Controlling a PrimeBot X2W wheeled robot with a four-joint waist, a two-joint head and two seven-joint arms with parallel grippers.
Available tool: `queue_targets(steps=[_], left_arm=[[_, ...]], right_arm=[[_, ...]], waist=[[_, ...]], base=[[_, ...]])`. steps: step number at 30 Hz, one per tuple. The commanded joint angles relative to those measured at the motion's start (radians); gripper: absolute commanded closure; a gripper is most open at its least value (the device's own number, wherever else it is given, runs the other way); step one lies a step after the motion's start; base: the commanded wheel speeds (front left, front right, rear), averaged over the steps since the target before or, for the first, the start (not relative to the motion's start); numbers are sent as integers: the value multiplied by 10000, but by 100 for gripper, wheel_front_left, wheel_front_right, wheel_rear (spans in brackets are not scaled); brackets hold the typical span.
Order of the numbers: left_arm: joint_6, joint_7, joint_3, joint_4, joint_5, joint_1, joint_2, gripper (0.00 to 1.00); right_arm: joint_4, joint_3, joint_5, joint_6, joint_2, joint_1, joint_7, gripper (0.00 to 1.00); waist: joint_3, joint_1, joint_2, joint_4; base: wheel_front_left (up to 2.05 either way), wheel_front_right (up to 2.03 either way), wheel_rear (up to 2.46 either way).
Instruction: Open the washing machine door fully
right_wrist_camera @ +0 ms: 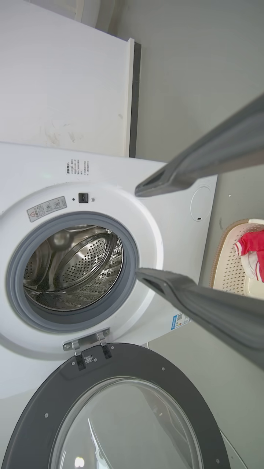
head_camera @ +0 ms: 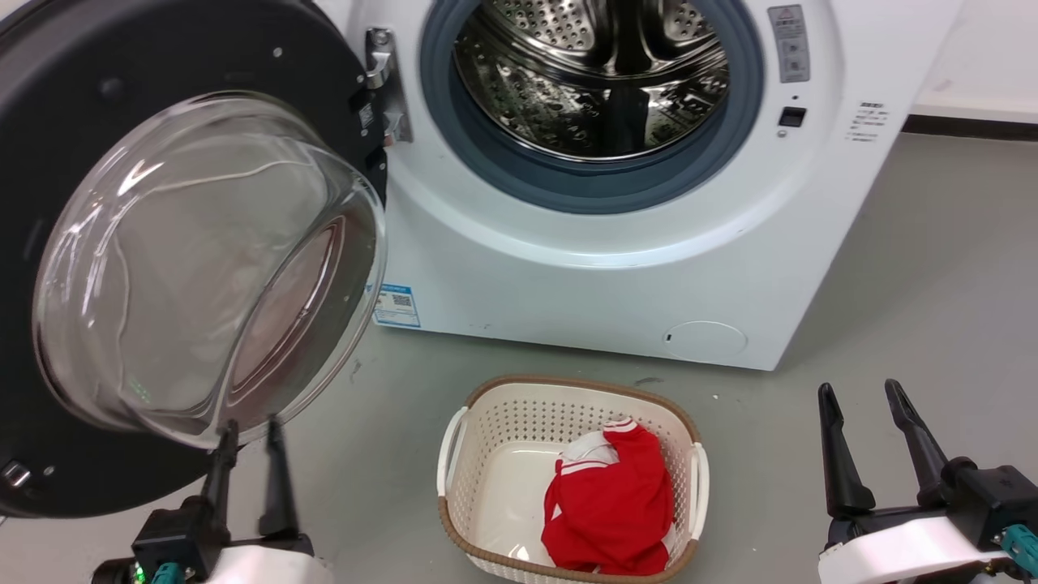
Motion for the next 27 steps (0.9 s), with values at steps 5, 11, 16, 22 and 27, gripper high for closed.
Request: queue_targets(steps=[5,11,16,22,27], left_arm=[[-228,-25,-245,156,356,-526,-27,0],[-286,-25,-502,144,803,-1038,-25,0],[-308,-25,-552,170,1049,-1338,86,0],[-274,-25,-508,161,1108,-1397,74,0],[-218,-25,-490,211,1061,-1188,5,0]], right_arm=[[-113,-46,-186,-7,16,113,40,0],[-288,-93,-478,-7,16,-20,35,0],[-520,-194,-685,-7,16,-51,96,0],[-816,-173,-868,-7,16,73,218,0],[-789,-49,-856,-7,18,180,284,0]], waist=[[-147,0,0,-678],[-177,0,0,-1232],[-222,0,0,-1500],[-269,0,0,-1678],[-260,0,0,-1733]], base=[[0,0,0],[0,0,0],[0,0,0],[0,0,0],[0,0,0]])
